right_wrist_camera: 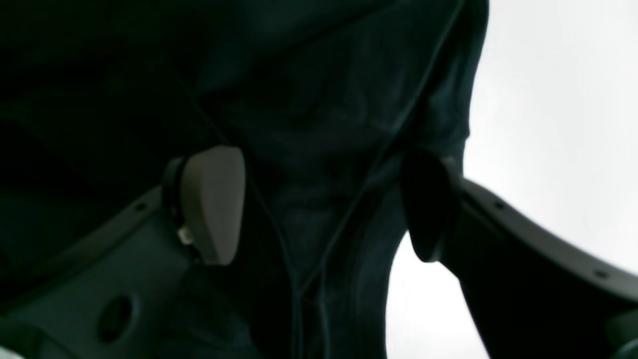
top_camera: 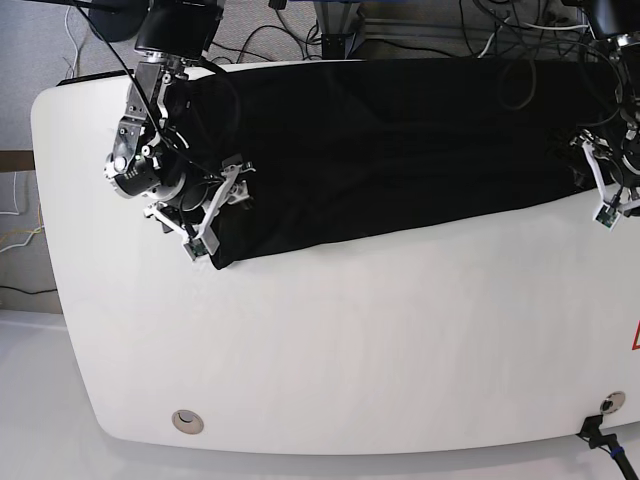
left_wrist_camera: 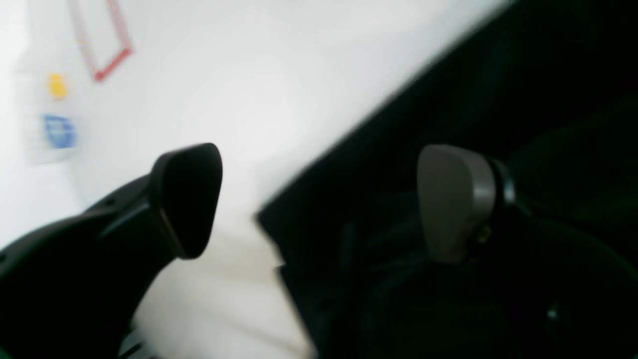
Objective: Fold the T-shirt properly
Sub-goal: 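Lay the folded hem down near the collar with both grippers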
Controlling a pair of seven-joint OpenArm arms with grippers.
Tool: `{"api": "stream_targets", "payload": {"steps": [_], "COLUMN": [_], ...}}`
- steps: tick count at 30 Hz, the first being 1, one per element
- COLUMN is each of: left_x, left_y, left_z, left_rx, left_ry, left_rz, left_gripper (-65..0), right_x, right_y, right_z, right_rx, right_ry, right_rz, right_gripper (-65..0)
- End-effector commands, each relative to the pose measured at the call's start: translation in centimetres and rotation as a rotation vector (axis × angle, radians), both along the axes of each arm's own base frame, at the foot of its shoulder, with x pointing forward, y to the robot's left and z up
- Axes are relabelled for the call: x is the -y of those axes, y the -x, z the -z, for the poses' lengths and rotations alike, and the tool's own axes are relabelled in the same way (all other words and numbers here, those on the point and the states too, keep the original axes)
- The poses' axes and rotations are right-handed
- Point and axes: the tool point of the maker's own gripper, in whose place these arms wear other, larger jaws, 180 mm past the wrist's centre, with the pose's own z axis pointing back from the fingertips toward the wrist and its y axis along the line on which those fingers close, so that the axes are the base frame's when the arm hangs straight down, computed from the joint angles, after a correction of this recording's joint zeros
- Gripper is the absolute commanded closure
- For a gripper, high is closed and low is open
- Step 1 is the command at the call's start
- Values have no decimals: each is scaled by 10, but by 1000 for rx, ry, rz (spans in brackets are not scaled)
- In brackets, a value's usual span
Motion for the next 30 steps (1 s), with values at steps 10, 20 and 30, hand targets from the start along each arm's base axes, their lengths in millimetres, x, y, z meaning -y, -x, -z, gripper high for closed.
{"api": "stream_targets", "payload": {"steps": [10, 20, 30], "left_x": [6, 5, 7], "left_y": [52, 52, 50], "left_z": [36, 36, 36], "left_rx": [-127, -129, -127], "left_ry": [21, 17, 19], "left_rz": [-7, -8, -3], "left_gripper": [-585, -585, -585], "right_x": [-51, -45, -74], "right_y": [21, 42, 74], "right_z": [7, 23, 21], "right_rx": [-33, -88, -152], "right_ry": [-123, -101, -269], "right_rz": [-45, -59, -148], "right_gripper": [-469, -361, -192]}}
